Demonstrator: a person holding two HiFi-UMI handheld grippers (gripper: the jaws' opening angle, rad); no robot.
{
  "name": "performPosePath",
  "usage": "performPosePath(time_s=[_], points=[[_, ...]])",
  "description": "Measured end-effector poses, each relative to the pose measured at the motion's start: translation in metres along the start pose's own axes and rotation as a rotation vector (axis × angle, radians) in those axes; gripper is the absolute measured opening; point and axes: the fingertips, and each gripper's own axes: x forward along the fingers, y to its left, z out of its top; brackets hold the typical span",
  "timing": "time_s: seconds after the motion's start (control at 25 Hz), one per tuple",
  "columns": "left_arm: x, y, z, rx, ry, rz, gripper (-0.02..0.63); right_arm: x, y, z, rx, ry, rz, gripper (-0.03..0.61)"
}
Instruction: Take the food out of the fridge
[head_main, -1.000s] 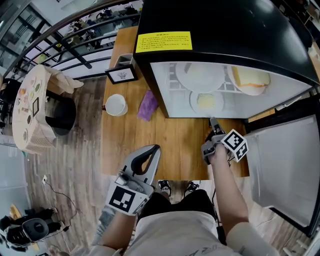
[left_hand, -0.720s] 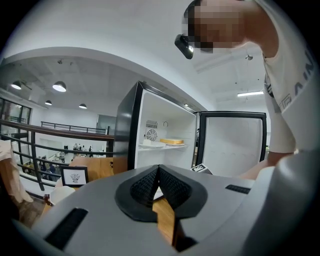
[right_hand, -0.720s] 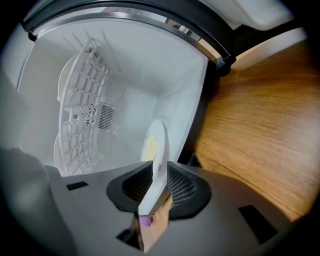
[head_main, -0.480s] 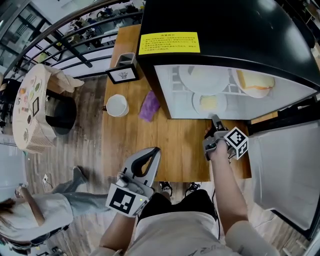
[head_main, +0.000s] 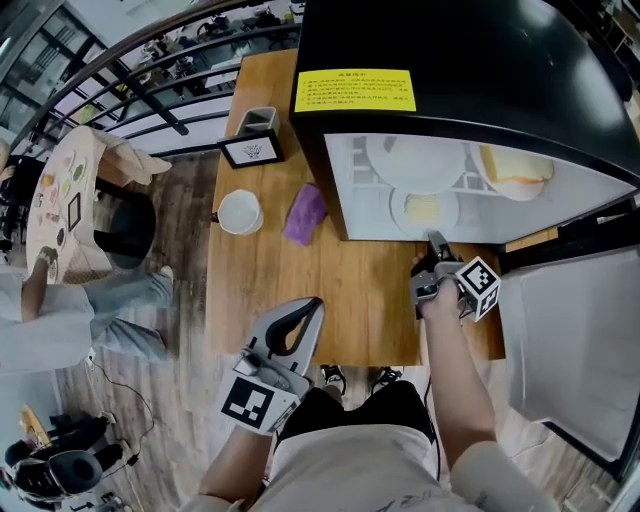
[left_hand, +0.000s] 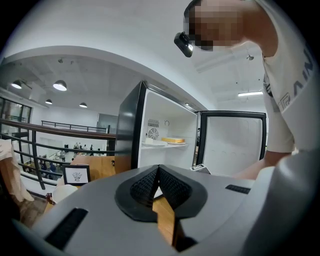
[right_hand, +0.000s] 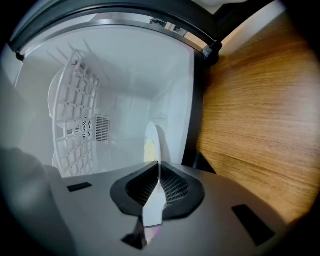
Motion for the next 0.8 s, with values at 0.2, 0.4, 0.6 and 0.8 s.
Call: performPosePath(time_s=[0.2,0.4,0.6,0.8], points=[[-0.005,-0.002,-0.001,0.001,0.004,-0.008,0.009,-0.004,0.017,0.0,0.039,-0.006,0.072,0.028],[-0.008,-0.006,0.001,0.01,-0.003,-0.025,0.009,-0.019,0.037,-0.001,0.036,-0.009,0.128,0.026],[-0.007,-0.015,0.009,0.016,-0.029,-0.061,0.009,-0.05,0.049,-0.006,0.011,0.003,0.159,0.026],[-0.011,-0.032,0.018,0.03,-0.047,-0.107,0.009,-0.094,0.044,-0.012,0.007,0.008,0.152,0.028]])
